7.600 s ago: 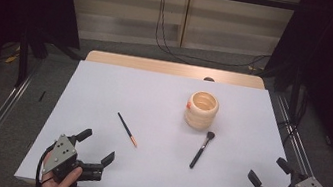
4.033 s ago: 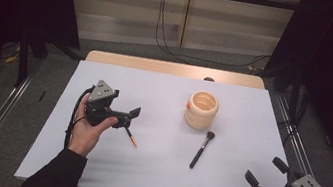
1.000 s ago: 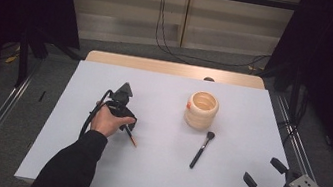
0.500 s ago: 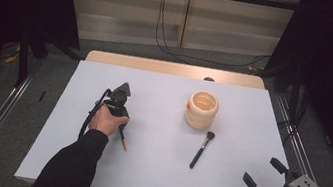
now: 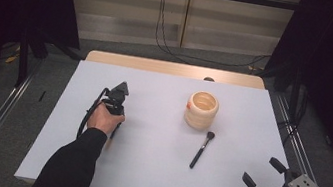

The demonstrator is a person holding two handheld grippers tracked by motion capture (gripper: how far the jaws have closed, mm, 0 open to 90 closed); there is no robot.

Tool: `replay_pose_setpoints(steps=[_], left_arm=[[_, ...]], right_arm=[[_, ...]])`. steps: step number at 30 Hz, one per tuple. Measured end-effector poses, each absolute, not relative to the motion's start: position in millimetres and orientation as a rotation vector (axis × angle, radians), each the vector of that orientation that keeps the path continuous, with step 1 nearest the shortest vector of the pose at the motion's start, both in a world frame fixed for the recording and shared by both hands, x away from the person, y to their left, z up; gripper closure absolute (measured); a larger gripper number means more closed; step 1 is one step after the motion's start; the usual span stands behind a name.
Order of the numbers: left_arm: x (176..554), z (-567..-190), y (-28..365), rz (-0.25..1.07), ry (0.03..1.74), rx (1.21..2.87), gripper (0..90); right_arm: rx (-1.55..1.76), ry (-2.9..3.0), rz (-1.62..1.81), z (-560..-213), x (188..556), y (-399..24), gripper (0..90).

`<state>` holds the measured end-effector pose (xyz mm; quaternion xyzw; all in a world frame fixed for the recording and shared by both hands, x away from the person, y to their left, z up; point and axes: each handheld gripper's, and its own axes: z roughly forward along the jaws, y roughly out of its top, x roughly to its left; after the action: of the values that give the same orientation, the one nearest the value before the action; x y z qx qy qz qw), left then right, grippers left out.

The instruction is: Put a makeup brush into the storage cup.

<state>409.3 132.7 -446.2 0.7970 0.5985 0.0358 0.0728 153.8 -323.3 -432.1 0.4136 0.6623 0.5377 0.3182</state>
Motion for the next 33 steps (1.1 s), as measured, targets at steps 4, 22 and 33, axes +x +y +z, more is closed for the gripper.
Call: replay_pose_setpoints(steps=[4,22,33], left_arm=[[410.0,-445.7,129.8,0.109,1.779,2.433,85.0],[410.3,-444.0,141.7,0.028,1.742,2.363,85.1],[407.7,-440.3,136.8,0.005,1.659,2.351,85.1]], right_arm=[[1.092,1.739,1.416,-432.2,154.0,-322.5,0.3],[1.093,1.737,1.419,-432.6,154.7,-323.4,0.3],[1.096,1.734,1.417,-432.7,154.7,-323.5,0.3]])
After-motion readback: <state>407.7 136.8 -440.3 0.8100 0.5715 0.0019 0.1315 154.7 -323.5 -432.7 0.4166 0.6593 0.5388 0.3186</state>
